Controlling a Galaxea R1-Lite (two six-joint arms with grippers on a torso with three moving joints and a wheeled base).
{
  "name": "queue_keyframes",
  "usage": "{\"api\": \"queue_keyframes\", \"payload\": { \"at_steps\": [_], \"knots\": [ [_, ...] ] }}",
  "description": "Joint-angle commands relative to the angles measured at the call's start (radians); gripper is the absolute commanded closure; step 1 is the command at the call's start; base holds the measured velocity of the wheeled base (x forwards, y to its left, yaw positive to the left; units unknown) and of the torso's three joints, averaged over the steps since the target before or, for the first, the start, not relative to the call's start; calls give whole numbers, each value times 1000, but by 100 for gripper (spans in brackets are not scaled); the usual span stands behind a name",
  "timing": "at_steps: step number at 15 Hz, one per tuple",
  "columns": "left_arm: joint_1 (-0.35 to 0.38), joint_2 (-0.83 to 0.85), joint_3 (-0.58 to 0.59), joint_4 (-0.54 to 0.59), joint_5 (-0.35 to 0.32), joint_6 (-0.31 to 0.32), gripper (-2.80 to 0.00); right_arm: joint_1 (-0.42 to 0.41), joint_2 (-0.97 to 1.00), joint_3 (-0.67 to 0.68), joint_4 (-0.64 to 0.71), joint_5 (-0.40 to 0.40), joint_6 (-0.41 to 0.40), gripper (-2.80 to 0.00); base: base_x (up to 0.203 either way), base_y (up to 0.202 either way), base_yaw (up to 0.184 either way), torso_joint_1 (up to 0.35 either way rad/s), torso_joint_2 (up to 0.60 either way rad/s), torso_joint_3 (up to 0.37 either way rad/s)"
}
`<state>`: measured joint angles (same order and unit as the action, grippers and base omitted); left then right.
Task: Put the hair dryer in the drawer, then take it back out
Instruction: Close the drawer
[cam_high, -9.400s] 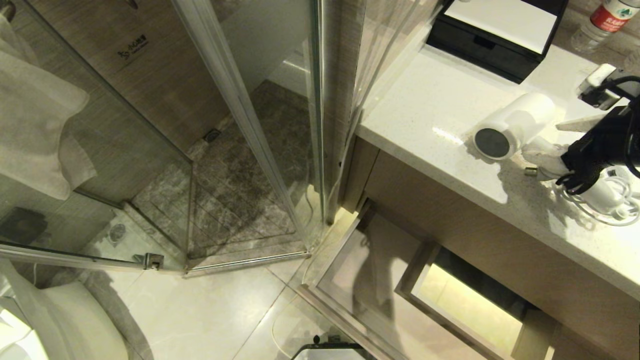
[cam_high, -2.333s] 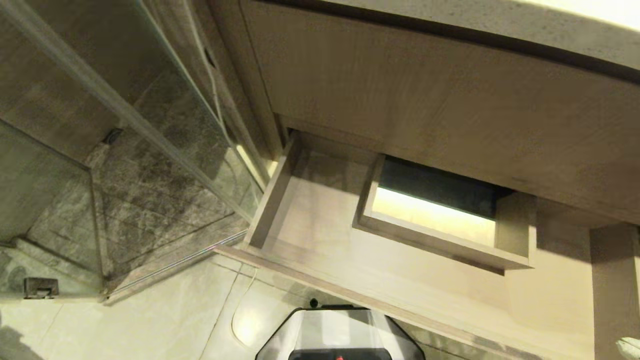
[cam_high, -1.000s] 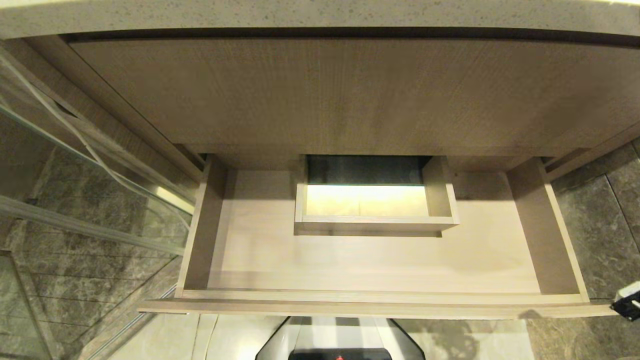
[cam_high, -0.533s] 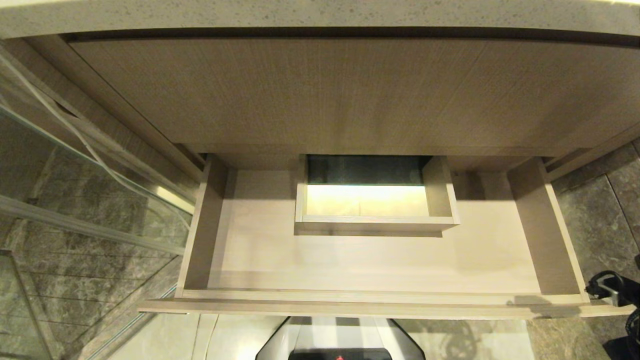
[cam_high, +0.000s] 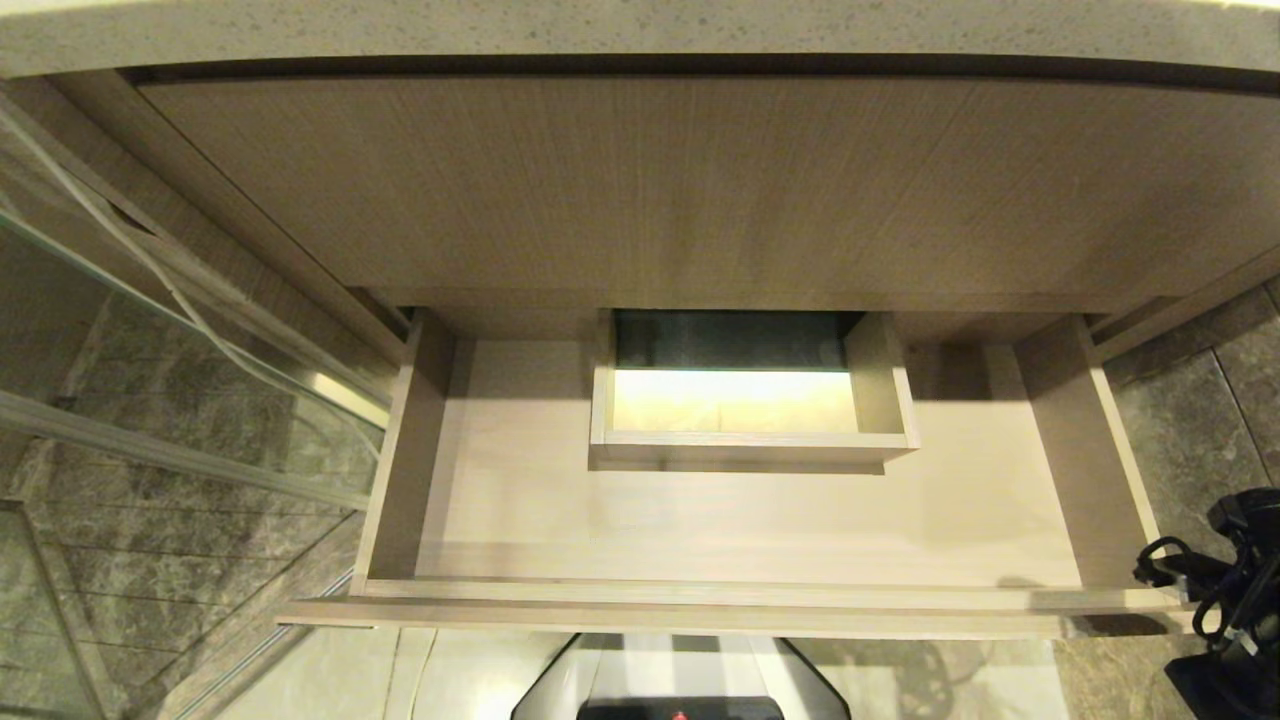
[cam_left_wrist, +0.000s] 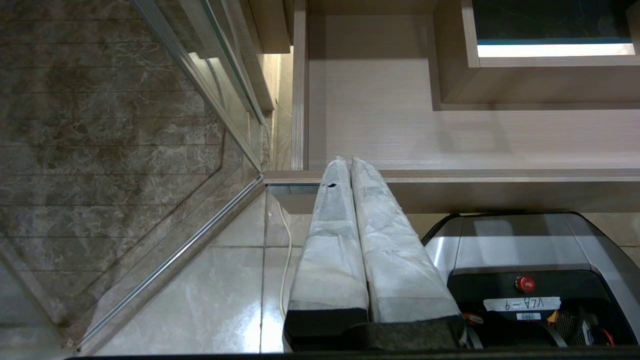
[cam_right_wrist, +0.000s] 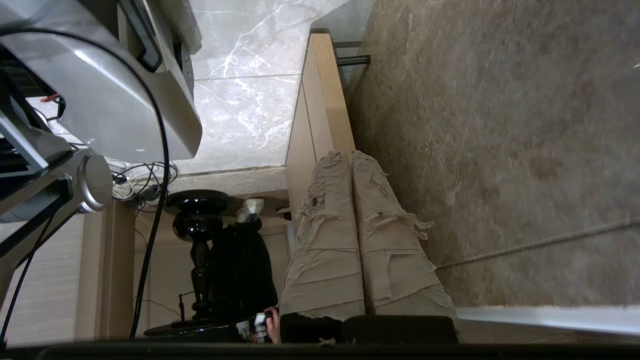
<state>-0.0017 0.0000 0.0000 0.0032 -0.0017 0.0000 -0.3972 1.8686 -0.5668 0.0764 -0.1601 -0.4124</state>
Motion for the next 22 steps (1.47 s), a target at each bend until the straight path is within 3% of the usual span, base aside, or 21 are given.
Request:
{"api": "queue_keyframes", "payload": {
  "at_steps": [1, 6, 11, 17, 19, 22],
  "knots": [
    [0, 0, 1, 0, 0, 0, 0, -7, 95, -54, -4, 0, -3, 0, 0, 0, 0, 0, 0, 0],
    [0, 0, 2, 0, 0, 0, 0, -14, 126, -119, -38, 10, -3, 0, 0, 0, 0, 0, 0, 0],
    [0, 0, 2, 0, 0, 0, 0, -15, 135, -147, -188, 51, 7, 0, 0, 0, 0, 0, 0, 0],
    [0, 0, 2, 0, 0, 0, 0, -13, 83, -158, -485, 227, 14, 0, 0, 0, 0, 0, 0, 0],
    [0, 0, 1, 0, 0, 0, 0, -10, 68, -196, -606, 349, 16, 0, 0, 0, 0, 0, 0, 0],
    [0, 0, 2, 0, 0, 0, 0, 1, 71, -272, -753, 402, 10, 0, 0, 0, 0, 0, 0, 0]
  ]
}}
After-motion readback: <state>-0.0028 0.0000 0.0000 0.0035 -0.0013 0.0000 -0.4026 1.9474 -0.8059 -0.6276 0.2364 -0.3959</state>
